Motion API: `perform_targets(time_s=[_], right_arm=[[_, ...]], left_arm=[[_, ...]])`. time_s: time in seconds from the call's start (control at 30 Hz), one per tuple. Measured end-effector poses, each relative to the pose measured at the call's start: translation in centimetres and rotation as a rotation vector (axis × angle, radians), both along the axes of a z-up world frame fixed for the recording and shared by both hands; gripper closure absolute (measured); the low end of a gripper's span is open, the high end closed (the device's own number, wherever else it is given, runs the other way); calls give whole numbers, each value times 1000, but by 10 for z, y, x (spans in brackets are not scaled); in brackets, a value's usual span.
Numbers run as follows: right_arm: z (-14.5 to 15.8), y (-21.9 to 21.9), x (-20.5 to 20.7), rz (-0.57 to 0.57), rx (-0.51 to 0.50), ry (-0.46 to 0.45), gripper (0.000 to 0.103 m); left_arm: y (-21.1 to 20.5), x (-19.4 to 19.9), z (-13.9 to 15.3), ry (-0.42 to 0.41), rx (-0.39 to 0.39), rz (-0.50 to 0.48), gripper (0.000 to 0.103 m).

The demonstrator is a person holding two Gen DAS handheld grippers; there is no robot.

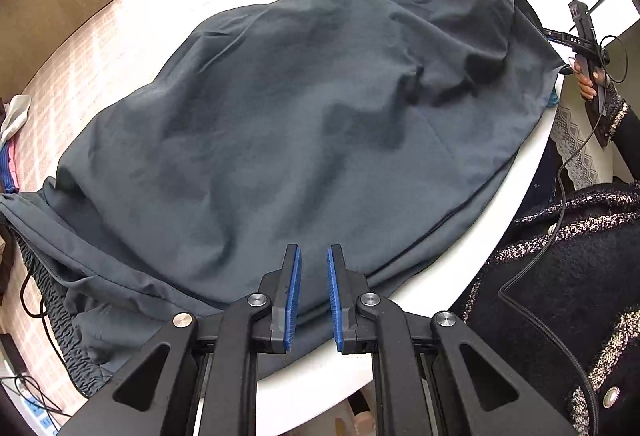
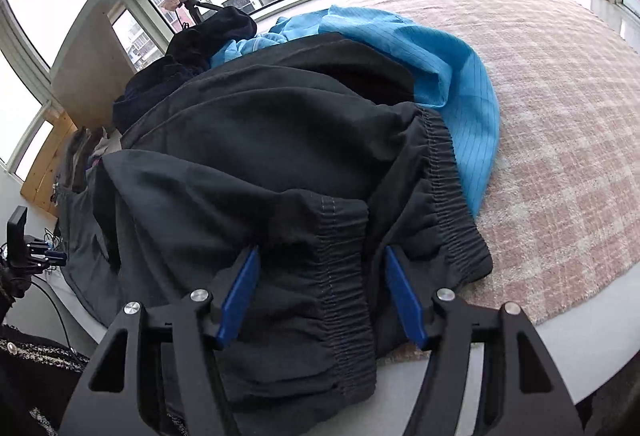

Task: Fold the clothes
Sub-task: 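Grasp the elastic trouser cuff with the right gripper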

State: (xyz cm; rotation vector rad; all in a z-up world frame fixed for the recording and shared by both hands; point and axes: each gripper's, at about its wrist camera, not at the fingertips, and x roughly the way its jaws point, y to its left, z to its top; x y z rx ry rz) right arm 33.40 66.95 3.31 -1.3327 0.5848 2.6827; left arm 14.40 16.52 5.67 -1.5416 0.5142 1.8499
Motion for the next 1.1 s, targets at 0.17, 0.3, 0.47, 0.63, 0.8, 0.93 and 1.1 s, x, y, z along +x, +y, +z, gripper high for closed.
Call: perform_targets(time_s=[0.17, 0.3, 0.47, 0.63, 0.8, 0.93, 1.1], right_arm=[[19, 11, 3, -7, 32, 67, 41], [13, 10, -16, 98, 51, 19, 41], [6, -10, -31, 242, 94, -46, 65], [24, -25, -25, 285, 213, -102, 77], [78, -21, -18, 241, 409, -52, 78], [103, -3, -32, 176, 567, -56, 78], [68, 22, -69, 158, 563, -200, 77]], left_arm=[[8, -3, 2, 4, -2, -17, 92], [13, -4, 5, 8, -4, -31, 92], [19, -6, 7, 14, -6, -48, 92], [21, -8, 6, 19, 6, -43, 92], [19, -13, 7, 20, 20, -55, 92], [17, -15, 8, 27, 31, -51, 92], [15, -15, 9, 34, 46, -38, 92]])
